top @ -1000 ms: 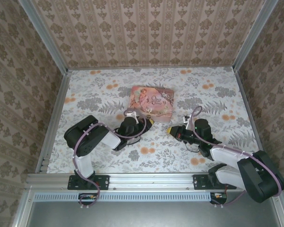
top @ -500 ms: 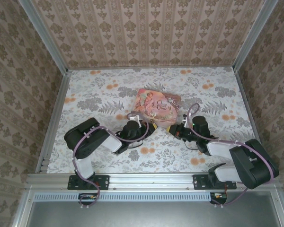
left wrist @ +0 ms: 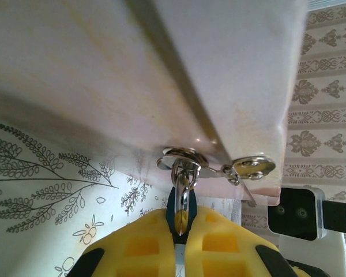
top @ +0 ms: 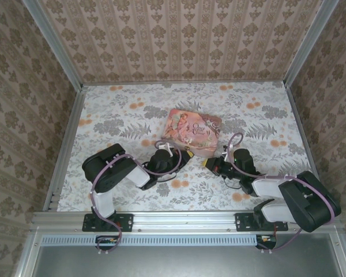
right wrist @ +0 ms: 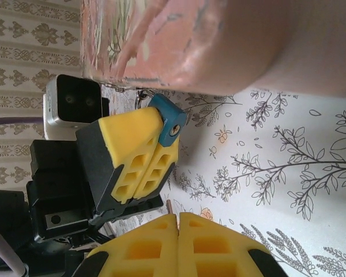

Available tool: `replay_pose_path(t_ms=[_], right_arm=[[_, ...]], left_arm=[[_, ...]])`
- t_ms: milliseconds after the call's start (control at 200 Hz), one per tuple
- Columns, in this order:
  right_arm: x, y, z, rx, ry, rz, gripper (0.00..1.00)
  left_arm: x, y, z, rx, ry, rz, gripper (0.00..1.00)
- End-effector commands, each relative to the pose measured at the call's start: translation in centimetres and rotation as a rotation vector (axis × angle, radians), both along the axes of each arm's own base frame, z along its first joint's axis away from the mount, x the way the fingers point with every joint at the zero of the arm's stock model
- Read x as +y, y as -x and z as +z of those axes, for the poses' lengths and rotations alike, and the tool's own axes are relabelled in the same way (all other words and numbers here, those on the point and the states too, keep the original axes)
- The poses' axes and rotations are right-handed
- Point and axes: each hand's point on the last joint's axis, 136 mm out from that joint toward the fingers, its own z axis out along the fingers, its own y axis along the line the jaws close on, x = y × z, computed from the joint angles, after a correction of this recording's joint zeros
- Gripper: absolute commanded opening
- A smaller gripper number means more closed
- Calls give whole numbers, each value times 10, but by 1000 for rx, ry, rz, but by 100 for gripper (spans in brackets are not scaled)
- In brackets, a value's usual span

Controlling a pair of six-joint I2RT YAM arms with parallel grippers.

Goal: Unlock a padlock with a key

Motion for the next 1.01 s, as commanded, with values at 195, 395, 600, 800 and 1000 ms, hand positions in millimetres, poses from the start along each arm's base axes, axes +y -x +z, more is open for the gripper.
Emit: replay_pose_path(t_ms=[195, 395, 600, 800, 1000], right_arm=[[0, -32, 26, -86, 21, 28, 0], [-6, -58, 13, -46, 32, 17, 0], [-3, -73, 13, -37, -29, 14, 0], [-5, -53, 21, -37, -62, 24, 0], [-14, -27, 24, -21, -64, -31, 0]], left_arm=[[9, 10, 1, 11, -8, 0, 0], [7, 14, 9, 1, 3, -11, 0], [3, 15, 11, 1, 11, -15, 0], [4, 10, 9, 3, 16, 7, 0], [-3, 5, 14, 6, 53, 19, 0]])
